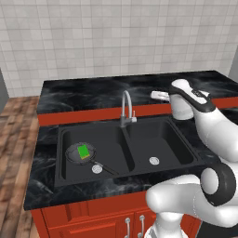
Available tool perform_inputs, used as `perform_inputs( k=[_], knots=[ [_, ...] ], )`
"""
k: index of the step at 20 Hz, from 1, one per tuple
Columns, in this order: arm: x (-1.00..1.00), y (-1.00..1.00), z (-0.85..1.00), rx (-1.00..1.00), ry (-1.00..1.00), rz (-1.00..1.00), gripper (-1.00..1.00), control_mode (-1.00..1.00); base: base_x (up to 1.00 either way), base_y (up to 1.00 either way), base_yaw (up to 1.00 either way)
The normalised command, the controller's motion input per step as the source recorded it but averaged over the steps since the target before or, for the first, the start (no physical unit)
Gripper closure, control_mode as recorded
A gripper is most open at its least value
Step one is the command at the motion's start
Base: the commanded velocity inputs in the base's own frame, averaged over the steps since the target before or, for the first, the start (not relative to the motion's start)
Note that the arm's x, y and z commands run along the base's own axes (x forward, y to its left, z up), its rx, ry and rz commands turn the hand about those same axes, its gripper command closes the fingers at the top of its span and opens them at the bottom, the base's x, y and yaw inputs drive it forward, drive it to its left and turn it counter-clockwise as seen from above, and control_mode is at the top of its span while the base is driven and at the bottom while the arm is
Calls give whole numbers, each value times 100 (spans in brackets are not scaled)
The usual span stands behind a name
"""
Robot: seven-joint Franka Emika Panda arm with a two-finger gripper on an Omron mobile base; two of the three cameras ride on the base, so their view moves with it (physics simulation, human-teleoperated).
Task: Pick the pan and sponge and place them into the sink. Then turn on the water.
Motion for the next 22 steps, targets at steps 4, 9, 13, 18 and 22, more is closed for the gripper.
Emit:
perform_inputs(
  k=[4,9,13,18,22],
  knots=[
    [0,-12,-41,-8,0,12,-100,-100,0,0,0],
    [0,-8,-34,-8,-1,13,-100,-100,0,0,0],
    [0,-12,-24,-5,-4,14,-100,-100,0,0,0],
    [0,-14,-29,0,-8,19,-100,-100,0,0,0],
    [0,-2,-35,0,-8,21,-100,-100,0,0,0]
  ],
)
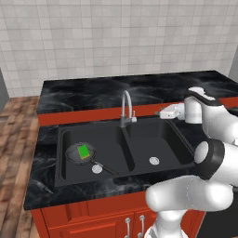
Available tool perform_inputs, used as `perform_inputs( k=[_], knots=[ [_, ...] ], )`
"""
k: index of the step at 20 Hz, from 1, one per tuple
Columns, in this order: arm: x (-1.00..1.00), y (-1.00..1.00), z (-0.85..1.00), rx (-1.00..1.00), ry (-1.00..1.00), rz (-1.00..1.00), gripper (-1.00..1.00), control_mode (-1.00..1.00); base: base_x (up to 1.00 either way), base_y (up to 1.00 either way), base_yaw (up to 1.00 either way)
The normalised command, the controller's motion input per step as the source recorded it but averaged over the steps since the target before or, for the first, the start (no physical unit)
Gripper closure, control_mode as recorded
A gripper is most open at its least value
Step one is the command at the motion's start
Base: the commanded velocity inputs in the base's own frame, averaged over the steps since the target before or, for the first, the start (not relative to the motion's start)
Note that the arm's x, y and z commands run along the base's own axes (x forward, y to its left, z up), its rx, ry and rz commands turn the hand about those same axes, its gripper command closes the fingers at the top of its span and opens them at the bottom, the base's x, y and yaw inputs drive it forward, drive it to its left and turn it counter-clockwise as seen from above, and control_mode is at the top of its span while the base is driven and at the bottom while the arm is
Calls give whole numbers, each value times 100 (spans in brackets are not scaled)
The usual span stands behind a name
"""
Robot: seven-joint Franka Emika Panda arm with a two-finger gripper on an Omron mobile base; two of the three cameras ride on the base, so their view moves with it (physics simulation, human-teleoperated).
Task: Pick the pan and sponge and place them into the sink. Then turn on the water.
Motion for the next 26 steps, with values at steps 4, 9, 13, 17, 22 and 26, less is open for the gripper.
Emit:
perform_inputs(
  k=[4,9,13,17,22,26],
  knots=[
    [0,0,-29,0,-7,19,-100,-100,0,0,0],
    [0,0,-14,-2,-7,10,-100,-100,0,0,0],
    [0,7,-13,-5,-7,2,-100,-100,0,0,0],
    [0,14,-21,-8,-6,0,-100,-100,0,0,0],
    [0,25,-23,-10,-5,-11,-100,-100,0,0,0],
    [0,22,-20,-7,-4,-22,-100,-100,0,0,0]
  ],
)
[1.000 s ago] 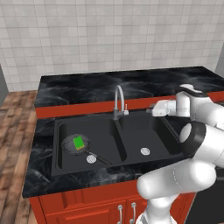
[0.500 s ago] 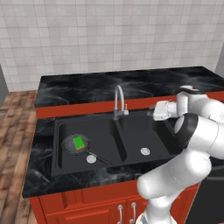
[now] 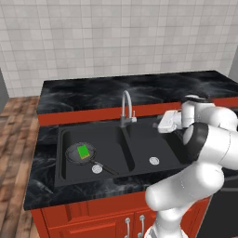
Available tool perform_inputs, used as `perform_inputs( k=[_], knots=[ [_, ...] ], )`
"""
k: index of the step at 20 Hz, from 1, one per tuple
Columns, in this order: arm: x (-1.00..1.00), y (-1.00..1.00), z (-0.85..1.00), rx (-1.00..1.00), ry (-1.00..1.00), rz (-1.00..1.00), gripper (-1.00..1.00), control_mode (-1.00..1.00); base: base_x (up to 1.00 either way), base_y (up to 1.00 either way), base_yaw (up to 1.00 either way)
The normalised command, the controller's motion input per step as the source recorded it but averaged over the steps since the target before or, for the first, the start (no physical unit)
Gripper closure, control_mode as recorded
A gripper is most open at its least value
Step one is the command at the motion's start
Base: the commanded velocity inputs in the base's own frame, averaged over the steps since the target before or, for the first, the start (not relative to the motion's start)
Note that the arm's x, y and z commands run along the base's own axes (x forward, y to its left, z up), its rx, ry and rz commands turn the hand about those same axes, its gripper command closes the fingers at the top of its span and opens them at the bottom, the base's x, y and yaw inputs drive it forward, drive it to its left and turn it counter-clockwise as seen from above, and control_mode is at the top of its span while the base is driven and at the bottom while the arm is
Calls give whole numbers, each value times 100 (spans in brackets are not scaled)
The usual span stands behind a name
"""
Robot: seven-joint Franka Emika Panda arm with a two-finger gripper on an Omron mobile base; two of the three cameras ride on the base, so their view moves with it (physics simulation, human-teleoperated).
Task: Pick the pan and sponge and place them into the sink. Then turn on the water.
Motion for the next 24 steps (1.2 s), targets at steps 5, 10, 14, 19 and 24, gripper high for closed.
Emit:
perform_inputs(
  k=[5,10,14,19,24],
  knots=[
    [0,15,-14,-1,-4,-28,-100,-100,0,0,0],
    [16,3,-12,0,-2,-16,-100,-100,0,0,0],
    [20,0,-4,0,-3,0,-100,-100,0,0,0],
    [24,-1,-3,0,-4,0,-100,-100,0,0,0],
    [26,-3,-7,0,-4,0,-100,-100,0,0,0]
  ],
)
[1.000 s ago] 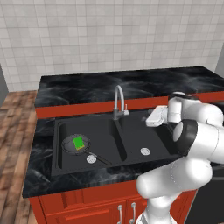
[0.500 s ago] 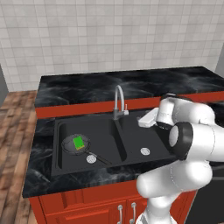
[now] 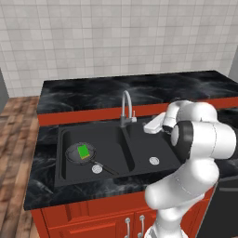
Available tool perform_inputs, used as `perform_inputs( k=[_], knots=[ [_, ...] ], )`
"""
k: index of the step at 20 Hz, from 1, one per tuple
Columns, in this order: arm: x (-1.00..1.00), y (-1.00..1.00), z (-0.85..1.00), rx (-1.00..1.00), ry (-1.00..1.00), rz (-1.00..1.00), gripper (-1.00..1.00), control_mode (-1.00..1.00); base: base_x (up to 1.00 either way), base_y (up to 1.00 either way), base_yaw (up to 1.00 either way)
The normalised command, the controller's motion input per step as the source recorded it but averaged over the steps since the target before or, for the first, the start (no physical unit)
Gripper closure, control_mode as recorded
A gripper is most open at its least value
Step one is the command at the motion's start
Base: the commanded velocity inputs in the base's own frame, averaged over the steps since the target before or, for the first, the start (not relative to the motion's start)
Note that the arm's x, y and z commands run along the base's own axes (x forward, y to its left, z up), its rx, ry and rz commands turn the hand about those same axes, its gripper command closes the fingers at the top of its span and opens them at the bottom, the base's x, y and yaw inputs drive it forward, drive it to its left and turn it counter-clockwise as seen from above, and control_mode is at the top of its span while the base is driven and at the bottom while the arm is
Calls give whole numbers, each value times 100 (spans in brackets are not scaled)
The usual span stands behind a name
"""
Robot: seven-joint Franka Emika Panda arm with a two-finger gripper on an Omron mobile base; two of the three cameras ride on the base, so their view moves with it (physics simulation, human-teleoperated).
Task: Pick the pan and sponge and place them into the sink. Then turn on the water.
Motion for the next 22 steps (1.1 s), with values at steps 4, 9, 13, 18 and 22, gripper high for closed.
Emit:
perform_inputs(
  k=[4,9,13,18,22],
  knots=[
    [39,-1,-15,0,-1,0,-100,-100,0,0,0],
    [44,0,-13,0,0,0,-100,-100,0,0,0],
    [44,0,-8,0,0,0,-100,-100,0,0,0],
    [41,0,-8,0,-1,0,-100,-100,0,0,0],
    [36,0,-10,0,-1,1,-100,-100,0,0,0]
  ],
)
